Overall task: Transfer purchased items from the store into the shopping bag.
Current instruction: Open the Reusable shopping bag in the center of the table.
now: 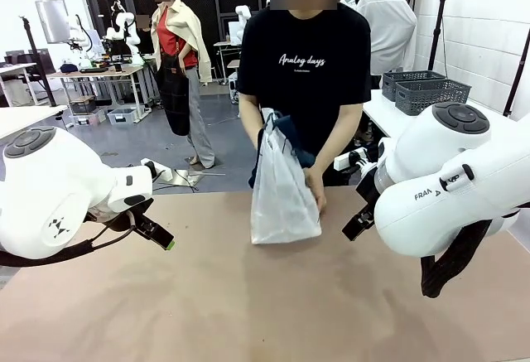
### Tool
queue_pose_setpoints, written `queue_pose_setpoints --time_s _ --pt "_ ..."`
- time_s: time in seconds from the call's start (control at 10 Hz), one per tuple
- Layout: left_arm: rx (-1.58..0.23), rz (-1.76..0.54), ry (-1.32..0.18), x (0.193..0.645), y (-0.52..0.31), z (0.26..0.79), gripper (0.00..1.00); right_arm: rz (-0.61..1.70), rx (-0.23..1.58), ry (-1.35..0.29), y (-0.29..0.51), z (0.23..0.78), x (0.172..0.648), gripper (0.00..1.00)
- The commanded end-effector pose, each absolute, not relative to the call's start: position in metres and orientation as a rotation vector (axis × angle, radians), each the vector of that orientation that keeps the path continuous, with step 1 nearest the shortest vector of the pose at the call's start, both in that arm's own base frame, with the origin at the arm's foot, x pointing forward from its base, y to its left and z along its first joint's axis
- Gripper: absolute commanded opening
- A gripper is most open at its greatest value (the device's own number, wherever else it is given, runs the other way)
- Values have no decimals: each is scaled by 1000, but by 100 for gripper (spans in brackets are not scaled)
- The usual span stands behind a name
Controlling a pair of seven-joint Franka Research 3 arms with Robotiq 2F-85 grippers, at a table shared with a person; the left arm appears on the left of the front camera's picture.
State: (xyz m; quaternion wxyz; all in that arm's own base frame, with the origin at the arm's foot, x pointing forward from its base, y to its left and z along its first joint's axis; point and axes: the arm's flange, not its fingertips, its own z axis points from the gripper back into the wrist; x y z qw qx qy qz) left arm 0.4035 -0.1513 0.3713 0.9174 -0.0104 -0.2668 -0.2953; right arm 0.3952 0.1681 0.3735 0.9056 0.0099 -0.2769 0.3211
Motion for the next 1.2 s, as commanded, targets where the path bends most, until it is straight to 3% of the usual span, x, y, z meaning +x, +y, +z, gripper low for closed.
queue_pose_setpoints --time_s 0.0,1.1 --pt "-22 -606 -549 404 -151 371 100 663 21 -572 168 374 395 100" --pt "-22 -606 -549 404 -151 371 100 663 21 -572 168 374 395 100"
